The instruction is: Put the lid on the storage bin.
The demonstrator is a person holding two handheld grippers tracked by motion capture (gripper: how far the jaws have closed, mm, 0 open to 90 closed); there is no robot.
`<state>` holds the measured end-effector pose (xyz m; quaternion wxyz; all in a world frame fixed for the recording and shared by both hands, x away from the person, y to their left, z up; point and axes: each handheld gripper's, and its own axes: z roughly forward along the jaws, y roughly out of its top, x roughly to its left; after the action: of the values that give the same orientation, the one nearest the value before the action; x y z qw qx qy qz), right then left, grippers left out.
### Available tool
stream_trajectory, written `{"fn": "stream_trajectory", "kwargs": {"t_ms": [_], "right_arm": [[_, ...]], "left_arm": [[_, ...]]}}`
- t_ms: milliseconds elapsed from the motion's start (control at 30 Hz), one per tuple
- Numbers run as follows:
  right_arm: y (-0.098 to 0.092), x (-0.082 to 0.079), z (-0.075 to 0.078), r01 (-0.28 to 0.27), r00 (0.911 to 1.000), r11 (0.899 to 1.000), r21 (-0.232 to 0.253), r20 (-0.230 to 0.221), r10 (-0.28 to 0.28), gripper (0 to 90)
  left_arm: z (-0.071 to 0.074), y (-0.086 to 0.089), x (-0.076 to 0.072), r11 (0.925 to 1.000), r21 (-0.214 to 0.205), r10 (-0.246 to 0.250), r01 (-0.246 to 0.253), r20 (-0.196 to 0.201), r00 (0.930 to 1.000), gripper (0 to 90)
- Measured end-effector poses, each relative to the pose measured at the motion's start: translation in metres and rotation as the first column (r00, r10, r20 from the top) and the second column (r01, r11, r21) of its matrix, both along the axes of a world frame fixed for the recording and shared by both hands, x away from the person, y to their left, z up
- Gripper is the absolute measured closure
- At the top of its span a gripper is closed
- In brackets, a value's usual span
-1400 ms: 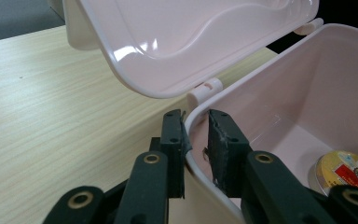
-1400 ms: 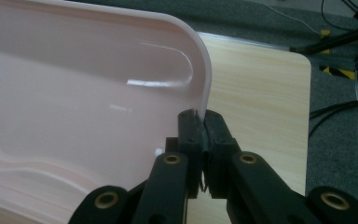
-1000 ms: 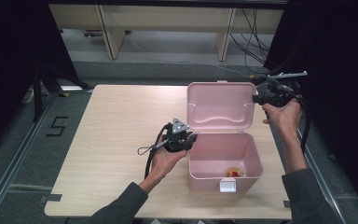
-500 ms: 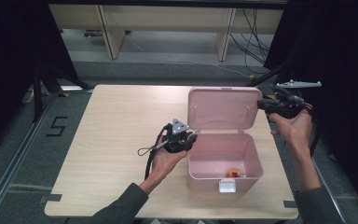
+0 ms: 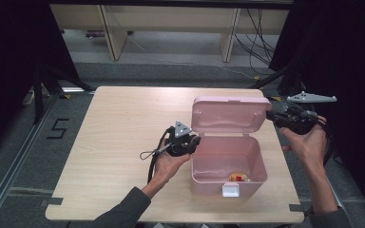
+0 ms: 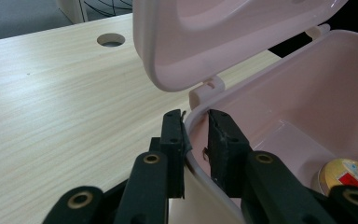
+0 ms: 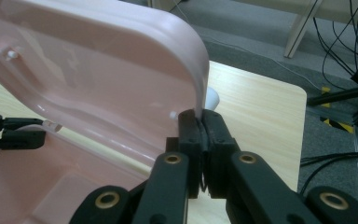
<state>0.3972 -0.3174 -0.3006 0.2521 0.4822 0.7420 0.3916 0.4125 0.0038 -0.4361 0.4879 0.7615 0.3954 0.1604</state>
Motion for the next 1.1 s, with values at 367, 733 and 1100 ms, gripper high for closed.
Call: {"fn": "stream_trajectory", "kwargs": {"t_ms": [367, 733, 1100], "right_arm": [[-0.002, -0.016, -0.004, -0.025, 0.9995, 1.0, 0.005, 0.019, 0.025, 87.6], [-0.002, -0.029, -0.009, -0.016, 0.9979, 1.0, -0.003, 0.062, 0.016, 87.3], [-0.002, -0.041, -0.013, -0.02, 0.9981, 1.0, 0.01, 0.059, 0.02, 86.6]], "left_arm": [[-0.001, 0.003, -0.002, 0.9998, -0.015, 0.01, -0.01, 0.002, 1.0, 76.0], [-0.002, 0.003, -0.002, 0.9992, -0.036, 0.018, -0.018, -0.007, 0.9998, 75.8], [0.021, 0.025, -0.011, 0.998, -0.062, -0.007, 0.007, -0.003, 1.0, 52.7]]}}
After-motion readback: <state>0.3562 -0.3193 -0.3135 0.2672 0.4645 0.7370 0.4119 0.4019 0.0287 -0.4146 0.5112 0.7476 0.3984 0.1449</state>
